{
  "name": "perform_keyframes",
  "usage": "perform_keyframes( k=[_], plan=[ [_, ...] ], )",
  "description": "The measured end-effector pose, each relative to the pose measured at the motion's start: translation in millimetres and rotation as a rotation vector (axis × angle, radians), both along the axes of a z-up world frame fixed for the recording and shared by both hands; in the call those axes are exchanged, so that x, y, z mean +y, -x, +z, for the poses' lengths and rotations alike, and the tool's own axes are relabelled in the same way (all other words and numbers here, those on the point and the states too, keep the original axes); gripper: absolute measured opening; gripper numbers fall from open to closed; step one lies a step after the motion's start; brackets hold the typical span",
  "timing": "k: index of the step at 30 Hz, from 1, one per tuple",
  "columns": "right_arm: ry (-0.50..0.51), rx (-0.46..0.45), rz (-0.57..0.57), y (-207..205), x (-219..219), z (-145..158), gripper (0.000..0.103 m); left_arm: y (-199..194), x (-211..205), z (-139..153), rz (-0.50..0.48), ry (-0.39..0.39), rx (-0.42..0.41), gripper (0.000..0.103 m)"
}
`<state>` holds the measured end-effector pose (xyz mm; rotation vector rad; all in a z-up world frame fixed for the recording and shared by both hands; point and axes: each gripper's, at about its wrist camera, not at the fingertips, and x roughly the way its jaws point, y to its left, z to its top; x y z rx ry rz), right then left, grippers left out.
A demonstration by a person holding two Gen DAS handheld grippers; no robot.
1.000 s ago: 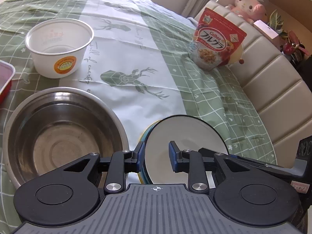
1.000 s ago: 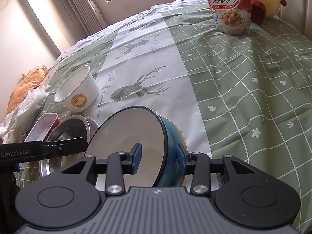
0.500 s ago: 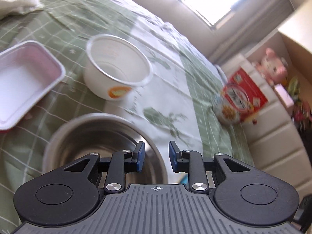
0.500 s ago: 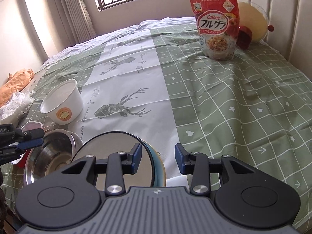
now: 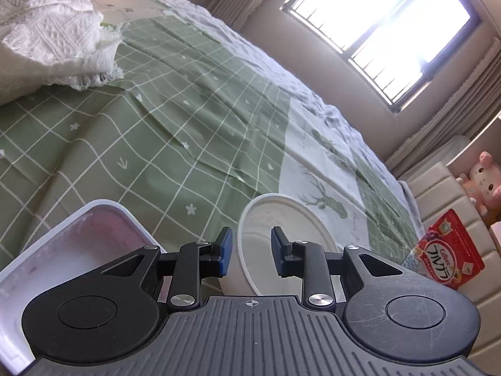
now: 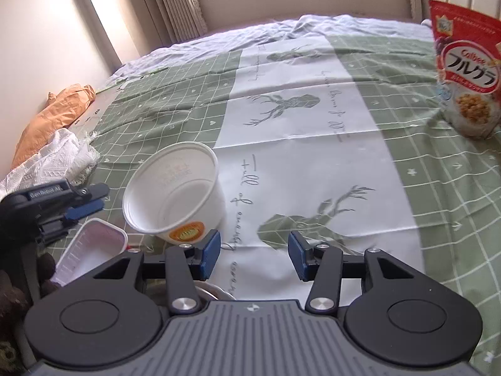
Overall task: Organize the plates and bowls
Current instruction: 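Move the left gripper to the white plastic bowl and grasp its rim, then carry the white plastic bowl with the left gripper and lower it into the blue bowl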
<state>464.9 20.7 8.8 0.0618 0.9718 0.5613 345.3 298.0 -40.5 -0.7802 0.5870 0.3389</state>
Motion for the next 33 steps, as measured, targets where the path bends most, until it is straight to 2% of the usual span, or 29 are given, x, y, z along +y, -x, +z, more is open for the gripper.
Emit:
perform_keyframes(
  k=[5, 8, 11, 13, 16, 20, 28, 33],
  plan=[
    [0.031, 0.019, 0.007, -42.8, 67.5, -20.8, 0.048, -33.4, 6.0, -34.5, -0.06, 0.015, 0.07, 0.029],
    [0.042, 0.107, 0.034, -66.5, 96.0, -43.8, 0.048, -43.6, 6.8, -47.7, -0.1, 0.021, 0.068, 0.029],
    [0.055, 0.207, 0.028, -80.9, 108.8, -68.3, 0.048, -51.5, 8.8, -58.2, -0.119, 0.041, 0.078, 0.03],
    [0.073, 0.253, 0.029, -82.1, 111.1, -80.1, 0.044, -55.4, 9.0, -63.6, -0.133, 0.053, 0.099, 0.03],
    [0.081, 0.256, 0.053, -76.4, 106.2, -80.4, 0.035, -53.5, 5.3, -57.7, -0.146, 0.018, 0.105, 0.03],
    [0.032, 0.258, 0.066, -61.0, 83.4, -58.0, 0.035, -37.6, -5.2, -29.9, -0.166, -0.01, 0.055, 0.03],
    [0.002, 0.128, 0.073, -0.4, 9.6, 23.6, 0.035, 8.0, -63.5, 48.0, -0.244, -0.047, -0.047, 0.031],
    [0.008, 0.02, 0.055, 47.7, -54.9, 63.3, 0.036, 31.6, -114.4, 82.8, -0.348, -0.051, -0.087, 0.032]
  ],
)
